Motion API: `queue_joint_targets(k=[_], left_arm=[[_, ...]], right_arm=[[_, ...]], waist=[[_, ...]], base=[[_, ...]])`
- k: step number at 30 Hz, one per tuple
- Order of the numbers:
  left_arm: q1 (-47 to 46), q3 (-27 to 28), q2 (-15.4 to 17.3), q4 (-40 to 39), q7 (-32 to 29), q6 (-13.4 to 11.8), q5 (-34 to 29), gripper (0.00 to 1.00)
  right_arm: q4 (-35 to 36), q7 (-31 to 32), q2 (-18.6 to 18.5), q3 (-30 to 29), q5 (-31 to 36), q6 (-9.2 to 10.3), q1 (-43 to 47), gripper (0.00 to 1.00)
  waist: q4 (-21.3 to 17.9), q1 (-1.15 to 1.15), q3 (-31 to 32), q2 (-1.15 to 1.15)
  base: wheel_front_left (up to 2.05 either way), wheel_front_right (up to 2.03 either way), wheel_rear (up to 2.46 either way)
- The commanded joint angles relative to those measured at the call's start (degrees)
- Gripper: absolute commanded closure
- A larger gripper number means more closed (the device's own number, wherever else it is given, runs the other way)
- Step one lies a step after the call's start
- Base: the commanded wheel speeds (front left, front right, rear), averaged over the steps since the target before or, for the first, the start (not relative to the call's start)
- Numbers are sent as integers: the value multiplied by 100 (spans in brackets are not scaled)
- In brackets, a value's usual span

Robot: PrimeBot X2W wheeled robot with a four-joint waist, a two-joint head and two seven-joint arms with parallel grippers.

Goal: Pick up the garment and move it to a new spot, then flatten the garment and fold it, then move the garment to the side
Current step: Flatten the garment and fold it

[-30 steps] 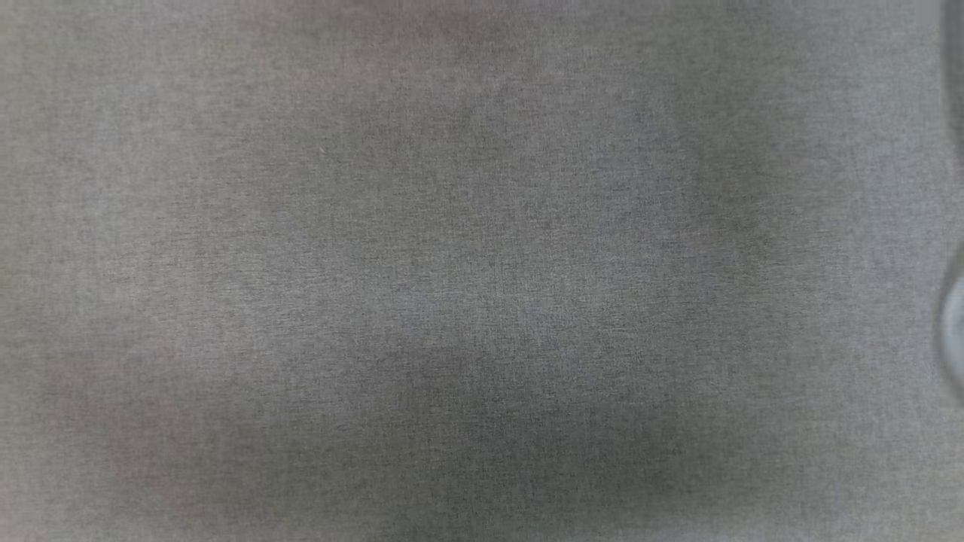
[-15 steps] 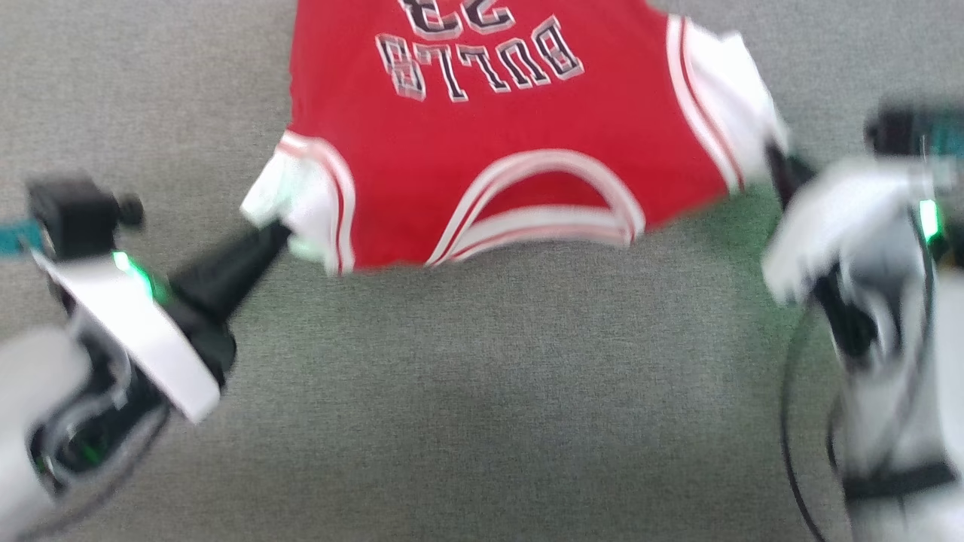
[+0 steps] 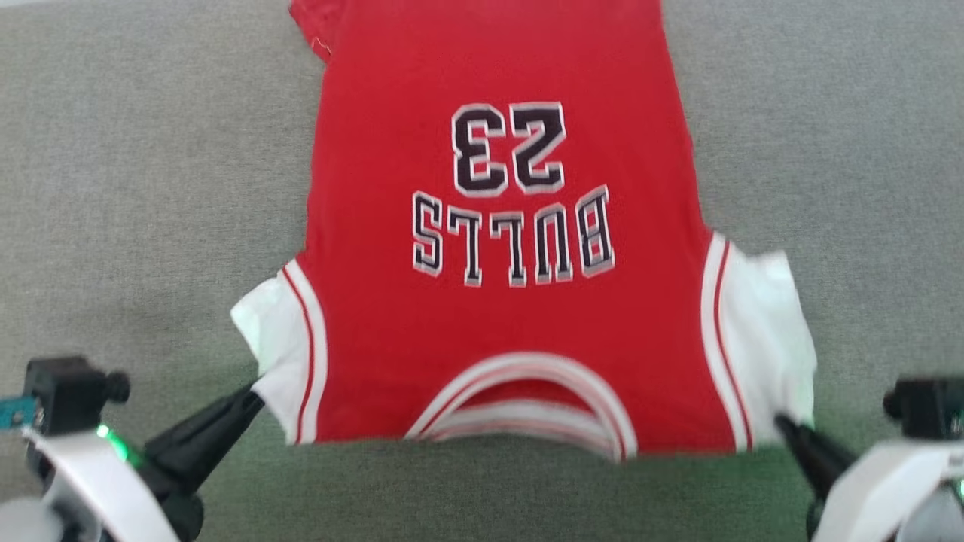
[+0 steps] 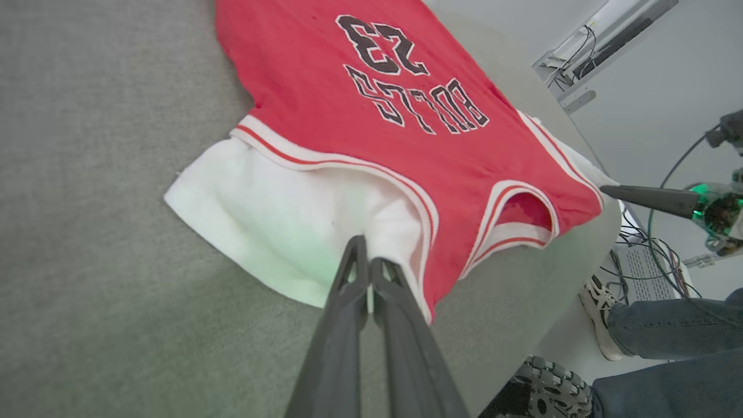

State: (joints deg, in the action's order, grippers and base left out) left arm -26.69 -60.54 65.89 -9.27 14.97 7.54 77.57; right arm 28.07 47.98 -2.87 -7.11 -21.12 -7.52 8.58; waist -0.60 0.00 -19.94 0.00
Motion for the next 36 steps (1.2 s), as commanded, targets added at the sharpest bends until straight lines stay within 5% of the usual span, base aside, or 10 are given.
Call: queue_joint_targets(k=[1, 10, 22, 24, 25, 36], left_arm=[[121, 70, 22, -19, 28, -15, -38, 100], [1860, 1170, -13, -371, 29, -15, -288, 100], [1488, 557, -624, 200, 27, -15, -529, 100], [1428, 538, -661, 248, 26, -15, -493, 100], [1414, 537, -674, 267, 27, -15, -489, 100], [1227, 552, -777, 200, 21, -15, -882, 100]], right_arm=[[70, 39, -5, 22, -30, 7, 111, 100], [700, 37, -5, -83, -359, 6, 1337, 100], [-540, 76, -4, 351, -49, 5, 574, 100], [-547, -6, -8, 383, 77, 6, 525, 13], [-501, 6, -4, 426, 149, 5, 528, 0], [1426, 958, -38, -323, 369, 5, 371, 0]], waist=[[7, 0, 0, 0], [104, 0, -82, 0], [143, 0, -142, 0], [143, 0, -138, 0], [143, 0, -130, 0], [417, 0, -344, 0]], base=[[0, 0, 0], [0, 0, 0], [0, 0, 0], [0, 0, 0], [0, 0, 0], [0, 0, 0]])
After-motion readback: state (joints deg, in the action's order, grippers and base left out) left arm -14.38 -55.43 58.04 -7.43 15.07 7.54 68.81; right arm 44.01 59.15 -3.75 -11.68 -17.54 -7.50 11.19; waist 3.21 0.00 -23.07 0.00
